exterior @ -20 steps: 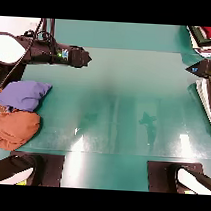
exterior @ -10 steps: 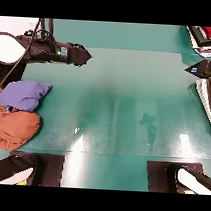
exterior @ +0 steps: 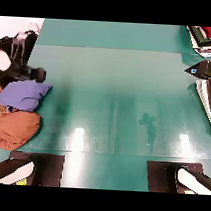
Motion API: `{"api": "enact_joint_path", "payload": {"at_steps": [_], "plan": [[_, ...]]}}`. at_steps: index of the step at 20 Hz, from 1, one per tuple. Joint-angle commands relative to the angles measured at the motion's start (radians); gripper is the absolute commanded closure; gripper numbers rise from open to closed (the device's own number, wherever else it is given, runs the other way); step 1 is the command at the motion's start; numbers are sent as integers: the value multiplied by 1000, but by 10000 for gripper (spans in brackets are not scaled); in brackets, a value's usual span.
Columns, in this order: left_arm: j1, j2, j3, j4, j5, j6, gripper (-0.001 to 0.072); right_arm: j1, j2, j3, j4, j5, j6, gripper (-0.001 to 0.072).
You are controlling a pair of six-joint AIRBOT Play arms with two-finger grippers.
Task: Fold the shirts.
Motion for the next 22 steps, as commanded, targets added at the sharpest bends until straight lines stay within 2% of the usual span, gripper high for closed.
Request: {"api": "enact_joint_path", "payload": {"at_steps": [1,6,8,12,13,18,22], "plan": [[138,0,-166,40,93,-6,156,1,1,0,0,2,1,690],[202,1,-213,44,115,-6,165,1,1,0,0,-2,1,690],[202,1,-213,43,107,-5,464,1,1,0,0,-2,1,690],[202,1,-212,44,99,-6,481,1,1,0,0,1,1,690],[202,1,-212,44,94,-5,692,1,1,0,0,2,1,690],[202,14,-135,26,28,-8,686,1,1,0,5,10,1,690],[196,115,177,-86,-79,46,686,1,3,110,5,26,0,690]]}}
